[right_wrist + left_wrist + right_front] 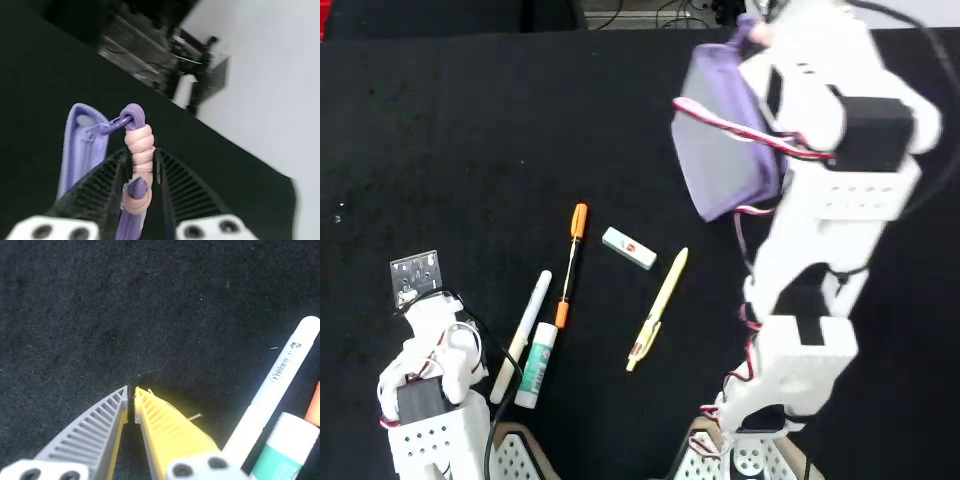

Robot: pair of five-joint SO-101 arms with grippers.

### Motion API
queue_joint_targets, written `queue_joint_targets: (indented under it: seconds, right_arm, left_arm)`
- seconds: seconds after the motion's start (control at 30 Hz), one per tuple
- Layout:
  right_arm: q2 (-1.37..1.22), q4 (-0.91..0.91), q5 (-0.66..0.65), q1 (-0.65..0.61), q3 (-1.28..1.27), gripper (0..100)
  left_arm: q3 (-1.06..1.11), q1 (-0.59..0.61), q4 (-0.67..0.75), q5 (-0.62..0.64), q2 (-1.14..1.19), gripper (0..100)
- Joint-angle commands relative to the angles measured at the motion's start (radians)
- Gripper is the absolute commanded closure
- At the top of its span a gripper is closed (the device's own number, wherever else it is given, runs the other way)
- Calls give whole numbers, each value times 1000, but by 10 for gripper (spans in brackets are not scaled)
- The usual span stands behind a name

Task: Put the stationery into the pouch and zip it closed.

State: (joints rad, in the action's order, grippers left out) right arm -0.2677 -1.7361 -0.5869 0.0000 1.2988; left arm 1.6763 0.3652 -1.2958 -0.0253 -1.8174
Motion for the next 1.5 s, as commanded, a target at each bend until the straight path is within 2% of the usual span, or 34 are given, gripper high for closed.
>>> queue_joint_targets:
  seconds: [0.0, 0.3, 0.43, 0.73, 0.87, 0.97, 1.23, 1.47]
  right_arm:
    - [56, -26, 107, -127, -35, 988]
    - [65, -31, 129, -305, -243, 988]
    - [91, -31, 183, -361, -371, 988]
    - [328, -23, 180, -508, -740, 988]
    - [420, 14, 166, -506, -967, 988]
    - [503, 63, 92, -508, -1165, 988]
    - [829, 319, 58, -505, -1685, 988]
    - [981, 362, -18, -417, -1891, 988]
  left_arm:
    - [24, -8, 21, -8, -8, 970]
    - [24, -15, 21, -5, -8, 970]
    - [24, -15, 21, -5, -8, 970]
    - [24, -15, 21, -5, -8, 970]
    - [24, -15, 21, -5, -8, 970]
    - [24, -15, 21, -5, -8, 970]
    - [24, -16, 21, -5, -8, 970]
    - [24, -16, 21, -5, -8, 970]
